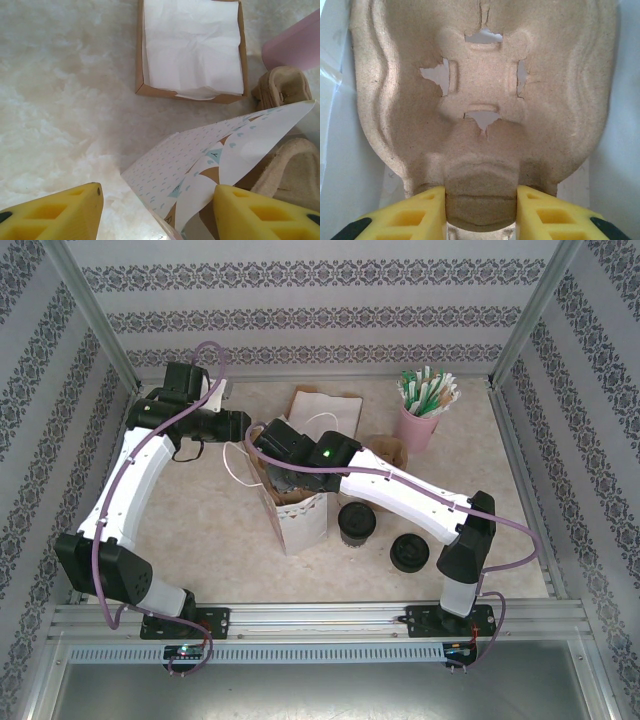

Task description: Pack the takeout coffee

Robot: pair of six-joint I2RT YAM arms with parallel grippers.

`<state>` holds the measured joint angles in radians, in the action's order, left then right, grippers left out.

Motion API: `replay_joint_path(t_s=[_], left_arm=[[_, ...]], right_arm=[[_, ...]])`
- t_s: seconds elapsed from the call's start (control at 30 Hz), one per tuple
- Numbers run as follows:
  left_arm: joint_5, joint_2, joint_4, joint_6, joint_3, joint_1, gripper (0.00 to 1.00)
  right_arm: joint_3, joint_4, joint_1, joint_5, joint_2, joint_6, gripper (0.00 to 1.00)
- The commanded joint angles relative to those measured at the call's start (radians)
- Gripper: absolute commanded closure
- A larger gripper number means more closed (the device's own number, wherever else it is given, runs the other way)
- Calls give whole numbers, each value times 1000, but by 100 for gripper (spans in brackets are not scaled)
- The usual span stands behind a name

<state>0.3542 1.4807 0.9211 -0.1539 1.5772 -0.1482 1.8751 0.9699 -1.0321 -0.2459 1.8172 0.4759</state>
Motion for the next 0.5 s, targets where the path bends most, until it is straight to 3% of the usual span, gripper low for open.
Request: replay_joint_path(t_s=[0.0, 0.47], left_arm=[[-27, 1, 12, -4, 17, 12, 39], [-27, -29, -82, -73, -33, 11, 38]], right_arm=[[-10, 22, -5, 4, -4, -1, 65], [-36, 20, -4, 13, -25, 6, 65]])
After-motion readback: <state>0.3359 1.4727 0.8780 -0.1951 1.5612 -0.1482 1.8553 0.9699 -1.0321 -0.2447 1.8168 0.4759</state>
